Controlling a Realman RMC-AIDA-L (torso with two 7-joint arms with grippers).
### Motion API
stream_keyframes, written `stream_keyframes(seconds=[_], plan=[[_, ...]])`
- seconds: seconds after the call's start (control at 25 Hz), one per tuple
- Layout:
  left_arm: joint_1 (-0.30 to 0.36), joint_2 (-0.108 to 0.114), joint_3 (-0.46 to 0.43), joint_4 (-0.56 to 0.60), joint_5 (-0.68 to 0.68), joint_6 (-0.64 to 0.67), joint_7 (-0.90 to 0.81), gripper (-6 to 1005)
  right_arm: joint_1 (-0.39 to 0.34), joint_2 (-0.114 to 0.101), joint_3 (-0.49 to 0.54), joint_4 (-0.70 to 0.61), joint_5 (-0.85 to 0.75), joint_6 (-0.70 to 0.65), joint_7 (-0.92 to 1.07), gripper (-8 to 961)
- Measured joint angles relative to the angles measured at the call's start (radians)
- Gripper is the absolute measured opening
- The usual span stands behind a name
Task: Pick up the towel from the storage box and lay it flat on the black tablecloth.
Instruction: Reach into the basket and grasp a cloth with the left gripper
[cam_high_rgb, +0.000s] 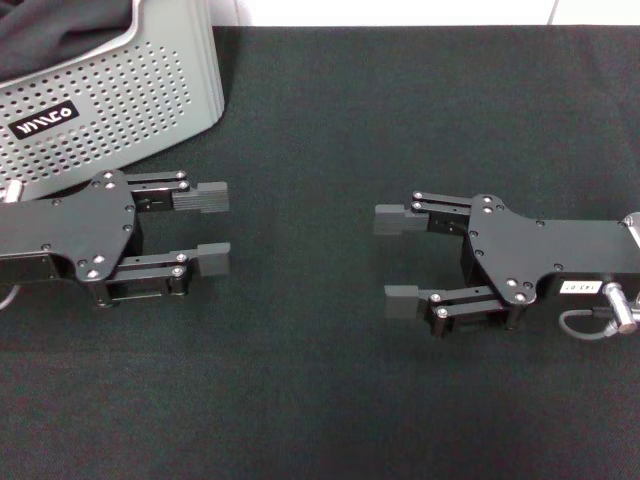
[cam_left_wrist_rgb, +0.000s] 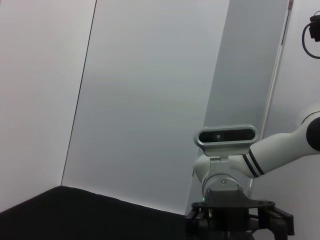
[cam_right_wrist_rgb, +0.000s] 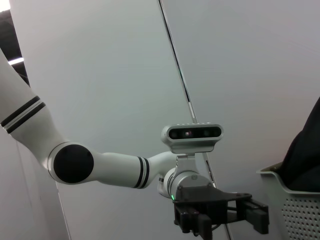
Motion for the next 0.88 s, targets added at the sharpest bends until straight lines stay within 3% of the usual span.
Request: stream_keyframes(seconds=[0.64,0.76,0.88], plan=[[0.000,-0.002,-0.006,0.012,-0.030,-0.001,-0.035,637,-0.005,0.000,0.000,0.000,0.000,0.005,-0.005,829],[-0.002,-0.006,-0.072,0.098,-0.053,-0.003,-0.145,637,-0.010,0.000,0.000,0.000,0.000,0.011,-0.011,829],[0.010,-0.035,-0.163,0.325,-0.029,-0.048,-0.318,637,-0.013,0.000,0.000,0.001,-0.001,0.024,-0.013,828]])
